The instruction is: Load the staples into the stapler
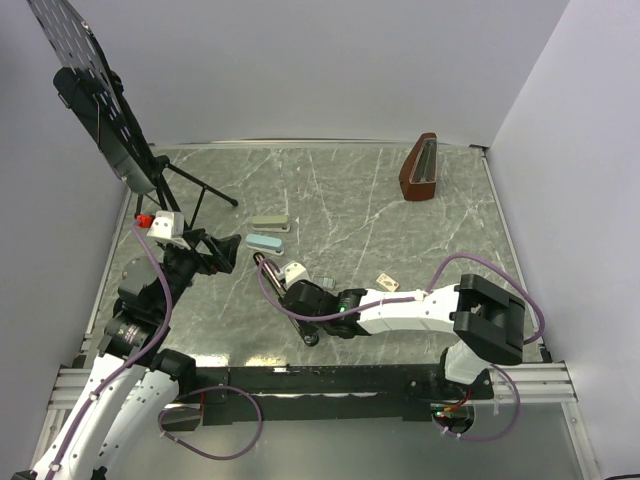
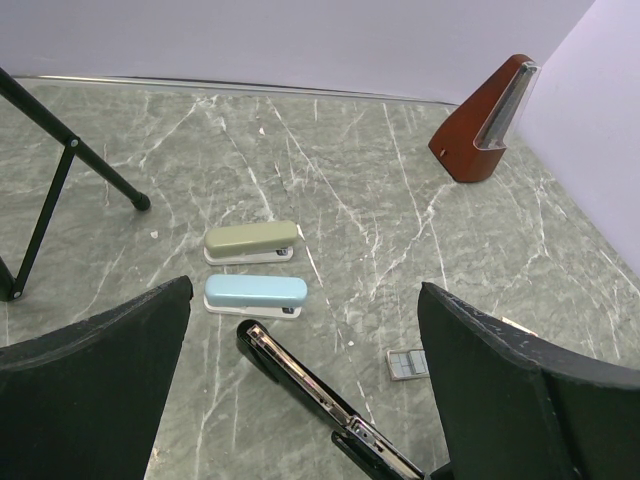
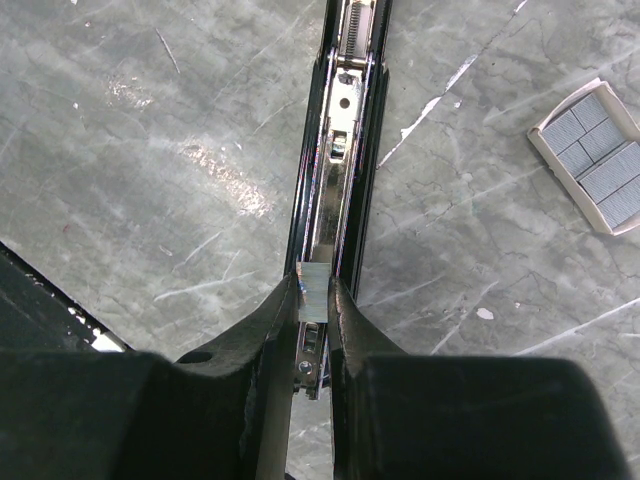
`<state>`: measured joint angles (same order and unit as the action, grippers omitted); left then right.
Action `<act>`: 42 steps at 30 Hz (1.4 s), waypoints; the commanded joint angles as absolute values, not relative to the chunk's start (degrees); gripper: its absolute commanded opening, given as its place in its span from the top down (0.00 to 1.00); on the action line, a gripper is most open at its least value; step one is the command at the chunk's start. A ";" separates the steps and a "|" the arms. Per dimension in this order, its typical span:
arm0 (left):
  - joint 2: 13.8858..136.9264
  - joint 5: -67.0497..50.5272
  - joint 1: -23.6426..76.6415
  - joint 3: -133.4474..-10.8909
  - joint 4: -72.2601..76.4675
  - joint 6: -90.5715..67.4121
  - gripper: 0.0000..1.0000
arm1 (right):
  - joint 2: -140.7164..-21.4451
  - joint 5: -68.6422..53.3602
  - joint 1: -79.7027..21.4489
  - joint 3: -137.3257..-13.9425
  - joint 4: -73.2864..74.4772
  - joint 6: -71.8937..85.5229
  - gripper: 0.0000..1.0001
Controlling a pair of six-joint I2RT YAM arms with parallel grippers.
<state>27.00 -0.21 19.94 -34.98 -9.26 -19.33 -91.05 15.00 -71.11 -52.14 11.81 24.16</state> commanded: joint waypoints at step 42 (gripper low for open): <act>27.07 -1.06 19.60 -35.16 -7.12 -19.60 0.01 | -90.09 15.55 -71.63 -52.12 11.86 25.66 0.58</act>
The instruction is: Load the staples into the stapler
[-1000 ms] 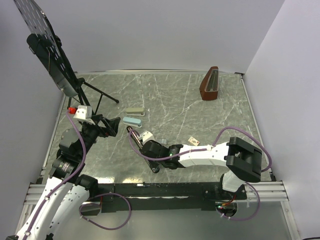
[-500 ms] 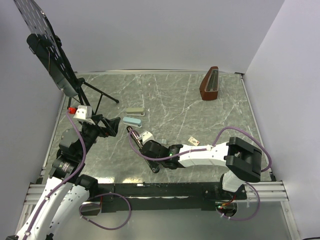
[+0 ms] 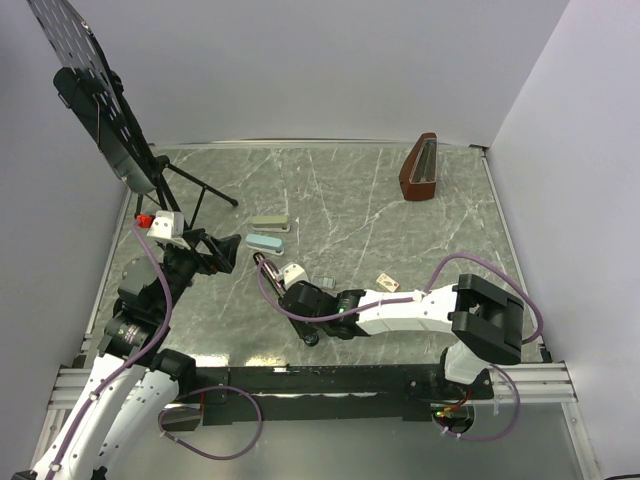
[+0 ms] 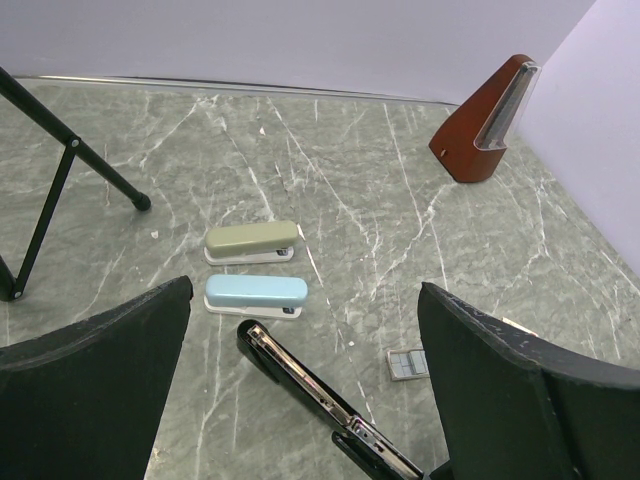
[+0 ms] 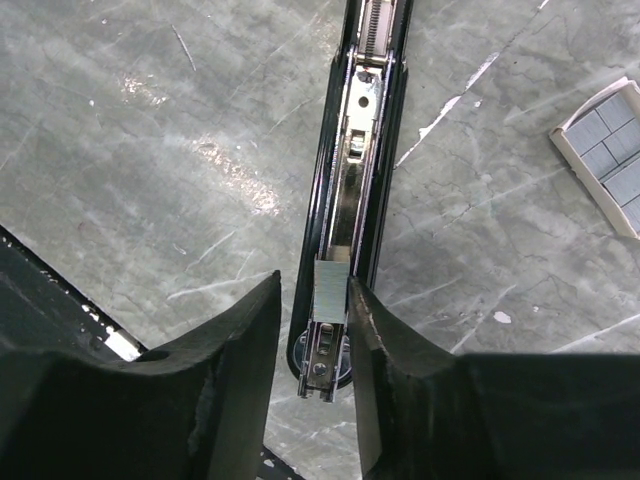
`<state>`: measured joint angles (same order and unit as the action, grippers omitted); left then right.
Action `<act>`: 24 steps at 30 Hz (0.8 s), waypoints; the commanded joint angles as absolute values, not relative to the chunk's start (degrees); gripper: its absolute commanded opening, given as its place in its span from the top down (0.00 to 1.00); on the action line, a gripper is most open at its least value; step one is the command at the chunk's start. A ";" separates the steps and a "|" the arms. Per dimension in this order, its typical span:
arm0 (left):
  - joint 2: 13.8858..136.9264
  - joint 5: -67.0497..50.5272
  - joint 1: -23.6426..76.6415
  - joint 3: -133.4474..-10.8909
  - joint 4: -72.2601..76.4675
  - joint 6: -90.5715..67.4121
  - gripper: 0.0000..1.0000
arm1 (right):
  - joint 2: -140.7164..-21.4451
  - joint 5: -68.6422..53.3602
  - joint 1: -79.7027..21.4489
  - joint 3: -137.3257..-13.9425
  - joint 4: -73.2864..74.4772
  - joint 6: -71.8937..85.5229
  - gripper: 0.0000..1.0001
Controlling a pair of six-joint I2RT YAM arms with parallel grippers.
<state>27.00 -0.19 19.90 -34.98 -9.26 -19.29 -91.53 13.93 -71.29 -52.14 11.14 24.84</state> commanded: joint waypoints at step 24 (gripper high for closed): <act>27.42 -1.23 19.60 -35.16 -7.03 -19.60 0.00 | -91.58 18.81 -72.25 -55.99 16.26 21.62 0.47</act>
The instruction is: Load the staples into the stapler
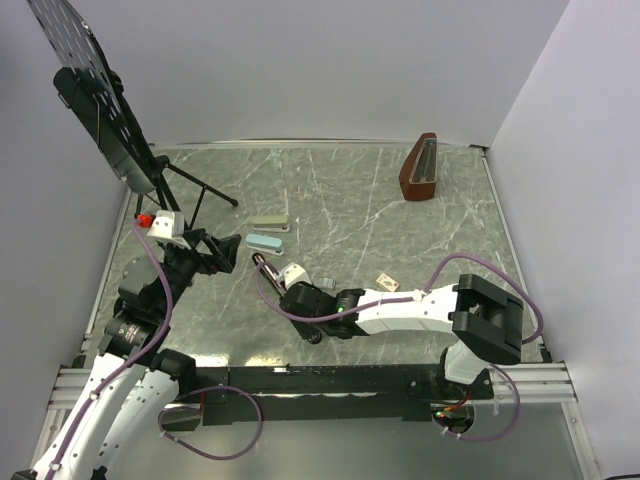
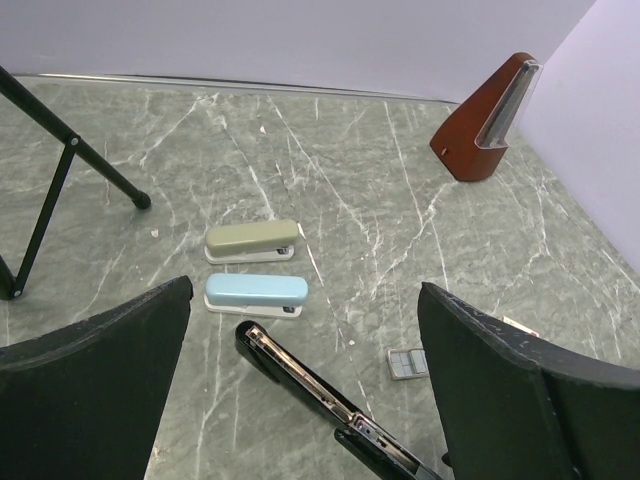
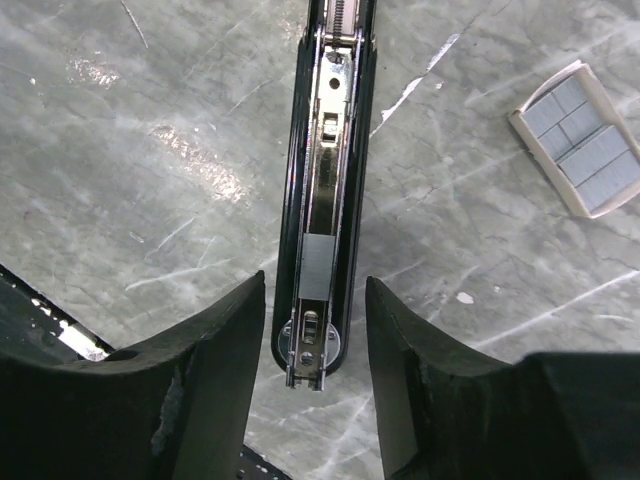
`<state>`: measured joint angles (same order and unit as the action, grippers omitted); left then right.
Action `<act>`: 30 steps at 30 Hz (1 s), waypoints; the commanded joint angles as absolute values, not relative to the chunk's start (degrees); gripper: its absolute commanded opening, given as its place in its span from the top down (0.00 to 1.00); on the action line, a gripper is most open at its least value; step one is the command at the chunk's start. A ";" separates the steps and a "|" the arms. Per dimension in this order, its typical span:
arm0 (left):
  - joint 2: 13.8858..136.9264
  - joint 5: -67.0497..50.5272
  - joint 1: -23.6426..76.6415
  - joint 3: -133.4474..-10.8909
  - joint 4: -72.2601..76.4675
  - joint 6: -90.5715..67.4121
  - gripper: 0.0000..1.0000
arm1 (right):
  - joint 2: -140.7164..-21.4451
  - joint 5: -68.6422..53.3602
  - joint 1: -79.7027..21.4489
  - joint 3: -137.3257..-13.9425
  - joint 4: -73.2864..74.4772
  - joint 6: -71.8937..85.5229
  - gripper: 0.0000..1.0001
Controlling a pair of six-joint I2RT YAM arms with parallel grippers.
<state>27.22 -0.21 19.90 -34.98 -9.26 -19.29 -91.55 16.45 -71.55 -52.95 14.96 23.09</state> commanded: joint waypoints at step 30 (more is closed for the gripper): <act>32.34 -2.29 19.60 -36.47 -9.23 -20.83 0.01 | -91.66 16.79 -66.01 -59.06 18.19 24.09 0.45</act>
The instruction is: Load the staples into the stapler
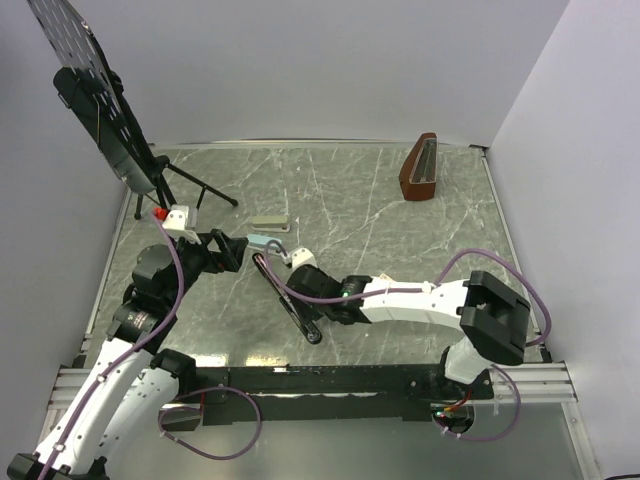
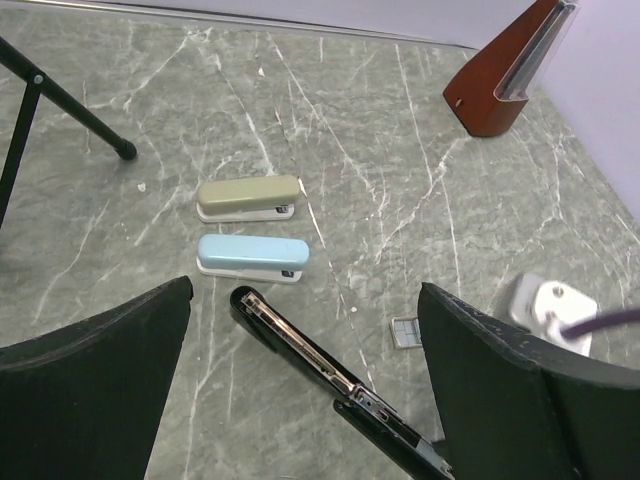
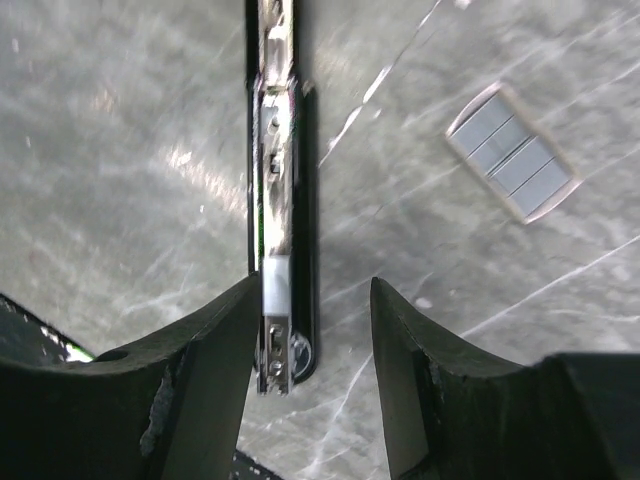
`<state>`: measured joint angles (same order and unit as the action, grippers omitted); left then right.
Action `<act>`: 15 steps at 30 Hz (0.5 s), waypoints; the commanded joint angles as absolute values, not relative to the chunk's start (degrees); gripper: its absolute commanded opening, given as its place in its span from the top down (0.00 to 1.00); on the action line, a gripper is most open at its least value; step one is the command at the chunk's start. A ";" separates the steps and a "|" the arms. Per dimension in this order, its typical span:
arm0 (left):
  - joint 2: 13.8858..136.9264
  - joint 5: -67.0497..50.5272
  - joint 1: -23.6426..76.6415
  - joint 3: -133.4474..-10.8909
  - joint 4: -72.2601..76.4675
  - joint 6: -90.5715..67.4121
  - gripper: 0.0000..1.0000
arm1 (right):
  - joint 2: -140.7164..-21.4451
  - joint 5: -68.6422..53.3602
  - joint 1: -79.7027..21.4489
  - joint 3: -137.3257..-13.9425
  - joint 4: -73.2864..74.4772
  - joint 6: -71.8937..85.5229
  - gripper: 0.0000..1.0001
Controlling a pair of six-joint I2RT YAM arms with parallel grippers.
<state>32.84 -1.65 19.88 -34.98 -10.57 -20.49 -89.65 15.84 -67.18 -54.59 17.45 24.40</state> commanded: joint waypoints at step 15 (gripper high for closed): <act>32.43 -2.20 19.60 -36.47 -9.14 -20.39 0.01 | -97.12 15.21 -65.65 -62.67 19.34 22.50 0.45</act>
<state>32.77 -1.67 19.84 -34.98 -10.57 -20.47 -95.98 15.35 -65.73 -60.38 18.70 23.00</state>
